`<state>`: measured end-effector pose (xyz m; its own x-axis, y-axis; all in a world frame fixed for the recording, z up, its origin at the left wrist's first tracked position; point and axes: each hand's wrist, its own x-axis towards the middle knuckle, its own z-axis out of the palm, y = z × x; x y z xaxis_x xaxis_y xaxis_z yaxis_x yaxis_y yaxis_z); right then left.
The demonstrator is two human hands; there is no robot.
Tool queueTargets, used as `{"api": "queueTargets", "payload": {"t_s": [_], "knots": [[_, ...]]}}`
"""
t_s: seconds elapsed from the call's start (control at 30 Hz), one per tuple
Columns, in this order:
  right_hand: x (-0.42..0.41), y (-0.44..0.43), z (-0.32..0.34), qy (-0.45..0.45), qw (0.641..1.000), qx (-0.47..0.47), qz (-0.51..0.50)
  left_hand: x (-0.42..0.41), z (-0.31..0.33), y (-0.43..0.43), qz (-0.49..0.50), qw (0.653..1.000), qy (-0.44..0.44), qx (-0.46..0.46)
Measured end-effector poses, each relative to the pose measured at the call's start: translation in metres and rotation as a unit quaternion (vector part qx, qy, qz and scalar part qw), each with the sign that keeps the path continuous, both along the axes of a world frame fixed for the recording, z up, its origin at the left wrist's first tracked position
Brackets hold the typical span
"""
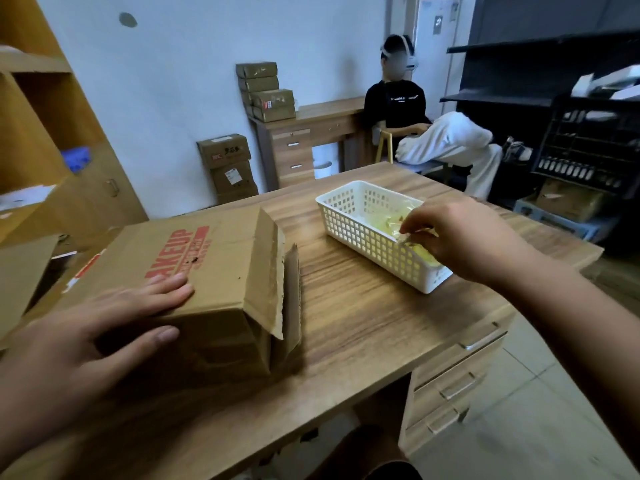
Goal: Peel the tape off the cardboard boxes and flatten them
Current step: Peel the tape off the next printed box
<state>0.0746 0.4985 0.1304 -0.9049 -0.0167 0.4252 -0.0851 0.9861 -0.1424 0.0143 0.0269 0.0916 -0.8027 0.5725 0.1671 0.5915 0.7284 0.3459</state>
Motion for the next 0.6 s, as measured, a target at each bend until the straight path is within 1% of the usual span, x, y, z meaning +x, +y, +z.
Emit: {"api": "queueTargets", "payload": {"t_s": [0.1, 0.23, 0.37, 0.43, 0.5, 0.6], "knots": [[0.005, -0.002, 0.001, 0.002, 1.0, 0.016, -0.005, 0.01, 0.007, 0.01, -0.003, 0.998, 0.018, 0.052], [0.014, -0.007, 0.007, 0.032, 0.999, 0.022, -0.003, 0.038, 0.028, 0.03, -0.04, 0.992, 0.051, 0.111], [0.016, -0.013, 0.015, 0.113, 0.992, -0.034, 0.047, 0.043, 0.039, 0.033, -0.047, 0.99, 0.029, 0.13], [0.017, -0.02, 0.017, 0.133, 0.984, -0.089, 0.075, 0.044, 0.043, 0.034, -0.053, 0.99, 0.018, 0.128], [0.016, -0.032, 0.014, 0.117, 0.977, -0.135, 0.115, 0.046, 0.048, 0.034, -0.063, 0.991, 0.019, 0.115], [0.009, -0.054, -0.002, 0.052, 0.971, -0.137, 0.19, 0.046, 0.051, 0.029, -0.078, 0.993, 0.035, 0.083]]}}
